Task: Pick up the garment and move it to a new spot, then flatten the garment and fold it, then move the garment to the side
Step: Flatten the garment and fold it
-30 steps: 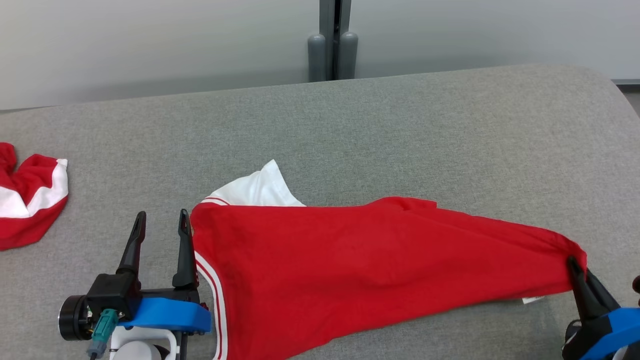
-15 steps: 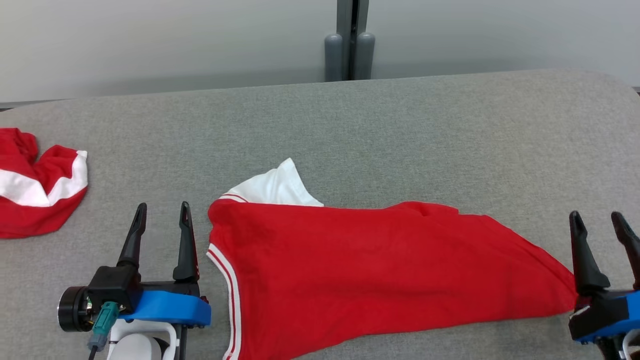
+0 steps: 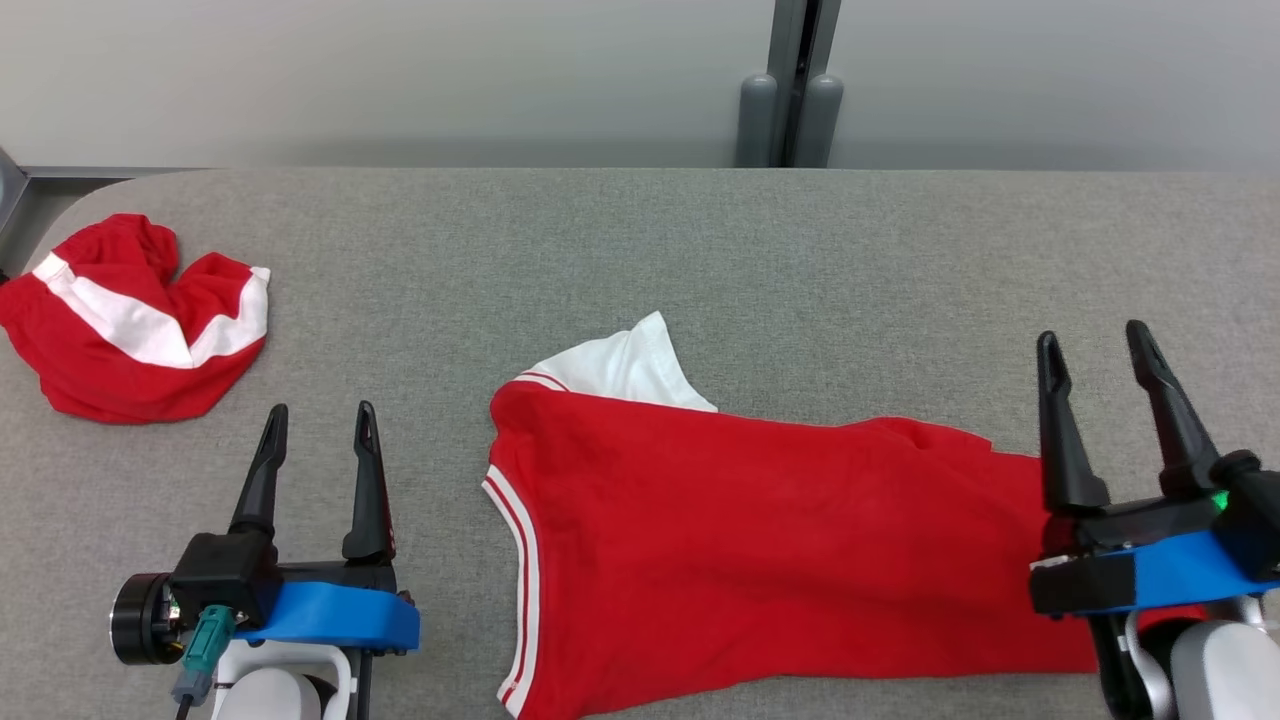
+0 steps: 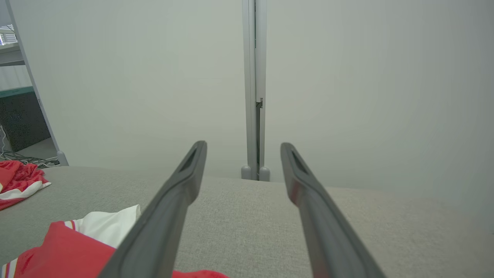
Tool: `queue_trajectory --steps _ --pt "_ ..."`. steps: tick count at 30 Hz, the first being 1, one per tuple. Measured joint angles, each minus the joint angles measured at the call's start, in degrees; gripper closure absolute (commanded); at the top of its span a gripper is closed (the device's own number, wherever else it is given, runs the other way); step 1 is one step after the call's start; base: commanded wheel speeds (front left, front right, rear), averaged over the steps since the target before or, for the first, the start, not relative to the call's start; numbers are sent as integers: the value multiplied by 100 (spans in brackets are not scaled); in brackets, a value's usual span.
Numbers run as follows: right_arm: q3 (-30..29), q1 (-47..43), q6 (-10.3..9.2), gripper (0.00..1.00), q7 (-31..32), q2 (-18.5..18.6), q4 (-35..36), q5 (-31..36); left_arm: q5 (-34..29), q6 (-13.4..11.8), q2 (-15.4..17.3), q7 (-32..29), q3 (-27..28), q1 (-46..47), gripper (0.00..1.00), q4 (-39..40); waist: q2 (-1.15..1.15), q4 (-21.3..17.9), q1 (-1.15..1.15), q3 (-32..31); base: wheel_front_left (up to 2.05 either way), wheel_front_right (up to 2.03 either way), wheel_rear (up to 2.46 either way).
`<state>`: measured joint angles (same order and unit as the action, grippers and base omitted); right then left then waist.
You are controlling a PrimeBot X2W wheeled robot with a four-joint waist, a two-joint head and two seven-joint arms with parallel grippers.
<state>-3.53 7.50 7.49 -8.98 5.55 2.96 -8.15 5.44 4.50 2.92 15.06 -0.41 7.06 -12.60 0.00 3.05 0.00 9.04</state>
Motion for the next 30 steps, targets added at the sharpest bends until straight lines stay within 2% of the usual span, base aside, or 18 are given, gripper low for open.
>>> queue_trajectory --steps 8,19,30 --pt "286 104 0 0 -319 -147 -734 298 0 -19 0 0 12 -26 0 13 0 97 0 -17 0 0 0" --pt "249 376 0 0 -423 -167 -973 361 -238 107 66 1 -208 615 0 -29 0 -98 0 152 0 0 0" --pt "175 401 0 0 -482 -182 -1051 377 -231 244 215 -126 -828 1104 0 -1332 0 -333 0 252 0 0 0"
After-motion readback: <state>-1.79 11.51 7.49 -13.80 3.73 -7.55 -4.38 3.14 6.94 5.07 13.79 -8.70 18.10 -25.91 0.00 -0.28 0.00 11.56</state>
